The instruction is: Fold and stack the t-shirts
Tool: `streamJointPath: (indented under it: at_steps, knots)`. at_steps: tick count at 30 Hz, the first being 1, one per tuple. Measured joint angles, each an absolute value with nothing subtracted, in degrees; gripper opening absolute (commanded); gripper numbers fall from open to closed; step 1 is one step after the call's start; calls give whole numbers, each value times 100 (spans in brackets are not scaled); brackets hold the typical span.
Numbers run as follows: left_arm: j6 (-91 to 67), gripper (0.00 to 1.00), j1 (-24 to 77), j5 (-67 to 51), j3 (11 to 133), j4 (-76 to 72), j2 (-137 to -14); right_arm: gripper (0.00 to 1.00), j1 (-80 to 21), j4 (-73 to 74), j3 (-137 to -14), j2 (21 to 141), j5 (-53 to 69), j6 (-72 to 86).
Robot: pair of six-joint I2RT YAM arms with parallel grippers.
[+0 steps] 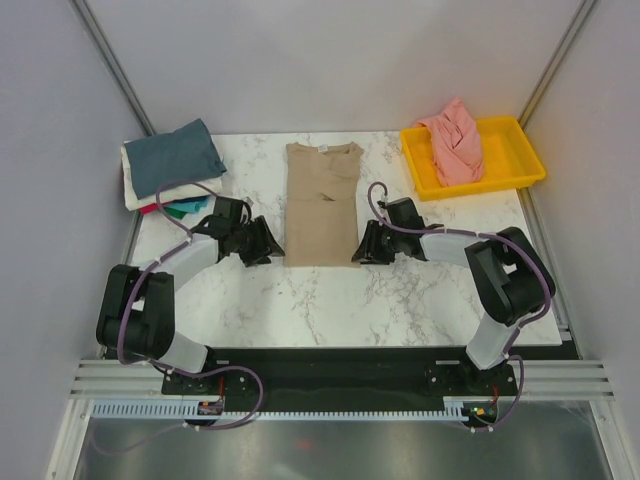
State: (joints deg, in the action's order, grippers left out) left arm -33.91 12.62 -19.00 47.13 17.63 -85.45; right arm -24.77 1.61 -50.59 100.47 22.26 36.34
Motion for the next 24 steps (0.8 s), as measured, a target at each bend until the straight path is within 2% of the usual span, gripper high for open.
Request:
streamJointPath:
  at_steps: [7,16,24]
  knots:
    - [-3535,55,1444,-1898,4372,1293,-8661,18,-2491,34,-5026,10147,2244,3632]
    - [-3586,54,1597,-1822,4342,1017,-8938,14,-2491,-60,-5004,10186,2268,3627]
    - [-3708,45,1660,-1765,4355,760,-9161,10,-2491,-174,-4952,10191,2311,3616]
